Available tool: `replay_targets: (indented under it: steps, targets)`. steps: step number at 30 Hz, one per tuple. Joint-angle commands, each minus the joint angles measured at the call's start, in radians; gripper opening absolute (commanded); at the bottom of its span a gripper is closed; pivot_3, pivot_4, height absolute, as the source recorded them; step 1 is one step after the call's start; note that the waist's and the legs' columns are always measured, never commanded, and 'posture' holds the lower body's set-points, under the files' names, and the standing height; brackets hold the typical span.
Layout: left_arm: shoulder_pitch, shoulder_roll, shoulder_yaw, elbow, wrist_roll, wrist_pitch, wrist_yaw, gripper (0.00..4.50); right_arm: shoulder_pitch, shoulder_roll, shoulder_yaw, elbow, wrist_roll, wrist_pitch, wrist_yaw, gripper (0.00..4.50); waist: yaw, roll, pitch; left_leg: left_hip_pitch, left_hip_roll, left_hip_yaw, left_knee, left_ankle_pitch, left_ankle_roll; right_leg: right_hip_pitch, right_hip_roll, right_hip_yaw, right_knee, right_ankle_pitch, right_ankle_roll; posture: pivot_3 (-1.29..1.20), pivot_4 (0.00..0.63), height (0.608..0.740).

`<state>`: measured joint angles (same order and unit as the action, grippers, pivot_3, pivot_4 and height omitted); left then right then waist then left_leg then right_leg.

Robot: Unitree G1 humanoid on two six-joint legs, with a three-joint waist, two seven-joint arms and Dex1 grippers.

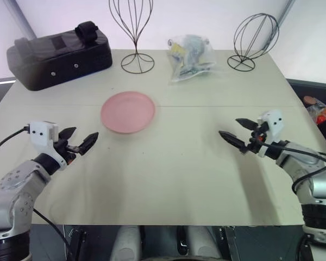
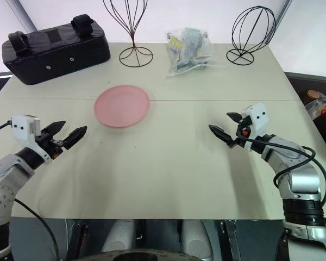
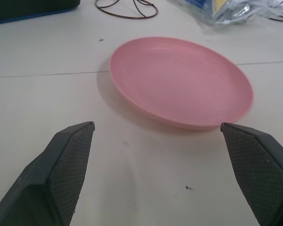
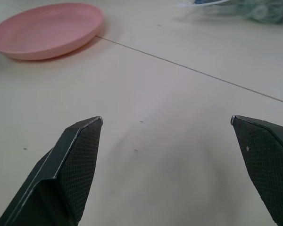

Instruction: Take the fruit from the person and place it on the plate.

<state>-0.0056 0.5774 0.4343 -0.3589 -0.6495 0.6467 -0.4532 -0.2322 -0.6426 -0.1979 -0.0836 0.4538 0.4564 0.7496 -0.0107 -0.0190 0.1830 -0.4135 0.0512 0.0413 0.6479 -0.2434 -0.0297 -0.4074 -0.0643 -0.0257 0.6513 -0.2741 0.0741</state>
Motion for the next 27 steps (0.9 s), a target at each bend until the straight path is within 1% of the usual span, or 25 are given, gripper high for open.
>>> replay_targets:
  steps: [1,11,20,27]
  targets:
    - [0.004,0.007,0.023,-0.044,-0.01,-0.013,-0.002,4.5,-0.002,0.002,-0.012,-0.05,0.009,0.0,-0.009,4.45,0.0,0.0,0.0,0.0,0.0,0.0,0.0,0.0,0.0,0.0,0.0,0.0,0.0,0.0,0.0,0.0,0.15,0.74]
    - [0.008,0.024,0.036,-0.037,-0.008,-0.013,-0.007,4.5,-0.004,0.001,-0.01,-0.051,0.01,0.002,-0.011,4.45,0.0,0.0,0.0,0.0,0.0,0.0,0.0,0.0,0.0,0.0,0.0,0.0,0.0,0.0,0.0,0.0,0.15,0.74]
    - [0.06,0.113,0.074,-0.054,-0.065,0.049,-0.085,4.5,-0.023,-0.006,-0.002,-0.038,0.005,0.007,0.001,4.45,0.0,0.0,0.0,0.0,0.0,0.0,0.0,0.0,0.0,0.0,0.0,0.0,0.0,0.0,0.0,0.0,0.15,0.74]
    - [0.053,0.123,0.083,-0.055,-0.082,0.056,-0.089,4.5,-0.033,0.001,0.01,-0.027,-0.001,0.001,0.002,4.45,0.001,0.0,0.0,0.0,0.0,0.0,0.0,0.0,0.0,0.0,0.0,0.0,0.0,0.0,-0.001,0.0,0.15,0.74]
